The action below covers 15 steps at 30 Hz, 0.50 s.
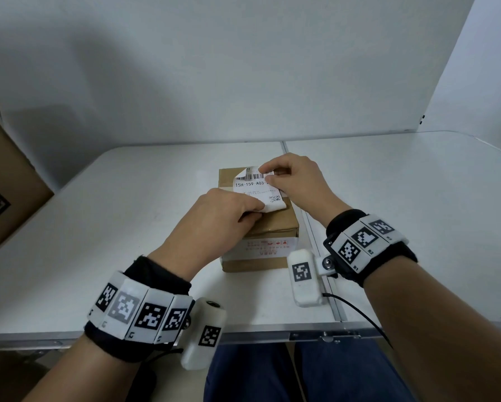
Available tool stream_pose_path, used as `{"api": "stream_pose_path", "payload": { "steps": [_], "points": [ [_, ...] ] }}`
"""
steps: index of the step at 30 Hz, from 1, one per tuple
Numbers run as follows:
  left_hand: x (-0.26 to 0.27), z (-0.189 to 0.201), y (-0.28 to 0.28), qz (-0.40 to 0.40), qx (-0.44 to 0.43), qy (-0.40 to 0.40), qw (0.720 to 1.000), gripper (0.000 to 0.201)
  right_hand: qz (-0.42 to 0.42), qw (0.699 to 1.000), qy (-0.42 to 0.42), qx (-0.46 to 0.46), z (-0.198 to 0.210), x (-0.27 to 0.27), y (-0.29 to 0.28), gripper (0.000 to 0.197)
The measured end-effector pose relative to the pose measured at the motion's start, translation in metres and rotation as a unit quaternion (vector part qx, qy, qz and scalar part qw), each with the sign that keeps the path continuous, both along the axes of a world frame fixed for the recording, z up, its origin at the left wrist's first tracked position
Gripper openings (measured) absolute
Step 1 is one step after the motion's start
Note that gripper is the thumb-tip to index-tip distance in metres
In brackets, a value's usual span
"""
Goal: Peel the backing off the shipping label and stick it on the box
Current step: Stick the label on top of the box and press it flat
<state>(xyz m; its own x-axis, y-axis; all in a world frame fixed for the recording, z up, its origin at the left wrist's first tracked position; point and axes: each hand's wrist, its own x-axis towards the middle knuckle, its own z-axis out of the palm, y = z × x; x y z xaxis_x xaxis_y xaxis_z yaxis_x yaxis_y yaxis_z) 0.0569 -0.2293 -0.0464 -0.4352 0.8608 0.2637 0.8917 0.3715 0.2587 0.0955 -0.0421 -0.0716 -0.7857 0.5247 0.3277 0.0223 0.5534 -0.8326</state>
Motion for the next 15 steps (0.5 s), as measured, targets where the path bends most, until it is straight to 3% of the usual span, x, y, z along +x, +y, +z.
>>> {"api": "stream_pose_path", "payload": {
  "steps": [15],
  "points": [
    [-0.0053,-0.0057,0.0013,-0.009,0.01,0.015,1.0,0.023,-0.011,1.0,-0.009,0.027,-0.0024,-0.0036,0.0017,0.018]
  ]
}}
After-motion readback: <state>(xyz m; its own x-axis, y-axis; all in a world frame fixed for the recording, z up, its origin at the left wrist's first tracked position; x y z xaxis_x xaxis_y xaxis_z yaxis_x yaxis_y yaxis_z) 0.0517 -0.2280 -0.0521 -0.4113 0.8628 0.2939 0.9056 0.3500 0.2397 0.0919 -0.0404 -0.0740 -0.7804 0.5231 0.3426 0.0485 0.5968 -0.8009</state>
